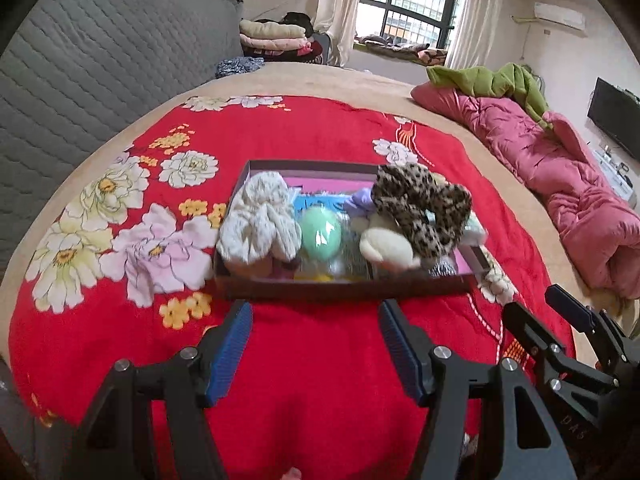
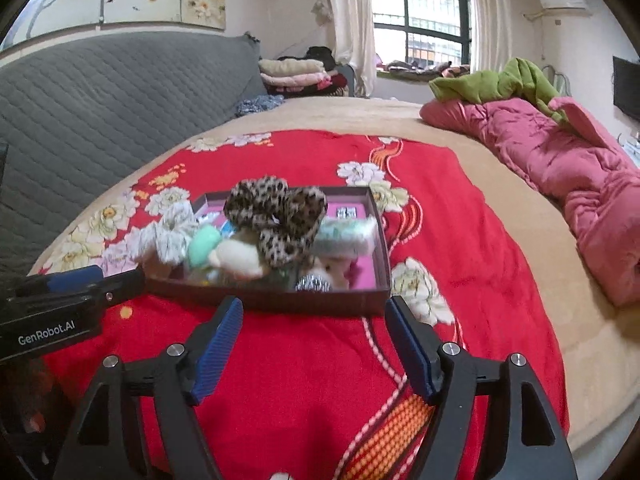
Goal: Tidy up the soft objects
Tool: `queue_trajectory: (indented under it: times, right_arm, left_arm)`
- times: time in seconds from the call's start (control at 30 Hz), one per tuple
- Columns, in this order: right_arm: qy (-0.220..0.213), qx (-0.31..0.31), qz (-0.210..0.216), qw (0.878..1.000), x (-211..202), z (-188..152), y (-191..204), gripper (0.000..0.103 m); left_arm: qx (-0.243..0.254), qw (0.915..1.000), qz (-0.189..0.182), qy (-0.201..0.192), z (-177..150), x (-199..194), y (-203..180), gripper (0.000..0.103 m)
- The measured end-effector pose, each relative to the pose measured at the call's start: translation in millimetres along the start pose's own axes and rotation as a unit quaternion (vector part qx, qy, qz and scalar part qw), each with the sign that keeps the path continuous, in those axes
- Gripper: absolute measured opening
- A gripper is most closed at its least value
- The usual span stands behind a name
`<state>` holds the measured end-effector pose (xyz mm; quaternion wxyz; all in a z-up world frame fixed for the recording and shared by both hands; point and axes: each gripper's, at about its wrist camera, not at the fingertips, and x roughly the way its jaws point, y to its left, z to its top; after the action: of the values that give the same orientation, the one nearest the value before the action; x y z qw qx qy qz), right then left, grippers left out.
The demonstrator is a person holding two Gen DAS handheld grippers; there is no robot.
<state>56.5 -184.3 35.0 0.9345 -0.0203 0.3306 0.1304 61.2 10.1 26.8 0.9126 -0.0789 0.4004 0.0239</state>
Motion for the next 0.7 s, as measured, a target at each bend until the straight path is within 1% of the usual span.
queue_trajectory:
  times: [0.17,0.37,0.53,0.7]
  right_arm:
    - [0.004,-0.004,0.004,1.000,-7,-9,7,0.076]
    - [0.007,-0.011,0.004,1.000,-13,-16,12,0.076]
    - [0.005,-0.015,0.007,1.000,-18,-23,15,0.076]
    - [0.004,-0.016,0.005,1.000,-20,-26,16,0.076]
  left_arm:
    - [0.000,0.9999,0.004,0.016,-17,-5,-6,0.065]
    - [0.000,0.9995,0.008,0.032,-34,-6,-4,0.065]
    - [-0.004,0.9992,0.018,0.035,-39,-7,-2,0.065]
    - [-0.004,0.9991,0.018,0.038,-42,-7,-3,0.065]
